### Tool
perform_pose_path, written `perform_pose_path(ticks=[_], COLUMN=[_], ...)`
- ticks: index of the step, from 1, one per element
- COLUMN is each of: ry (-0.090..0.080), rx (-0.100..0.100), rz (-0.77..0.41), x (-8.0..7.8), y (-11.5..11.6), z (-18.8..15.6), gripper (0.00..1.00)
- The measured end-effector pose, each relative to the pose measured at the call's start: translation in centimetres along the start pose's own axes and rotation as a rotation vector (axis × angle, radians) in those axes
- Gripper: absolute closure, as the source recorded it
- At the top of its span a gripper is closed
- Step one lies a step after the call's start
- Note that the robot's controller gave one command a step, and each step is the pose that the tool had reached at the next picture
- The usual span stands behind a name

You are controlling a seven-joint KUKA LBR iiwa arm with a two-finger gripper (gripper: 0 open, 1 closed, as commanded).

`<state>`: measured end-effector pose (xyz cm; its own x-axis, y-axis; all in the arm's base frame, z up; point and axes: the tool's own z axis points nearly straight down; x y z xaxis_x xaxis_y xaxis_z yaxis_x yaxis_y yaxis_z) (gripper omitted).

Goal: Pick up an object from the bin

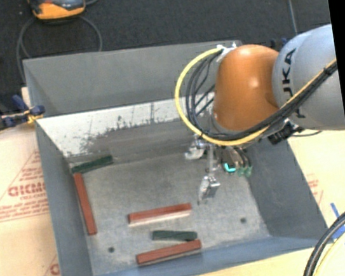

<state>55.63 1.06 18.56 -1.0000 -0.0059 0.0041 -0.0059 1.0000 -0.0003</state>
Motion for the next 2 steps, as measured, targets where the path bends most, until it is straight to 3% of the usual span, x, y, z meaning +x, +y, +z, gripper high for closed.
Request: perform_pose_path(ticks=[1, 2], ry=[-0.008, -0.015], rx=[0.000, 0.004], rz=[0.000, -0.265], x=[-0.2, 5.6], y=[0.0, 3.6], z=[-0.4, 10.6], gripper=[0.00, 1.00])
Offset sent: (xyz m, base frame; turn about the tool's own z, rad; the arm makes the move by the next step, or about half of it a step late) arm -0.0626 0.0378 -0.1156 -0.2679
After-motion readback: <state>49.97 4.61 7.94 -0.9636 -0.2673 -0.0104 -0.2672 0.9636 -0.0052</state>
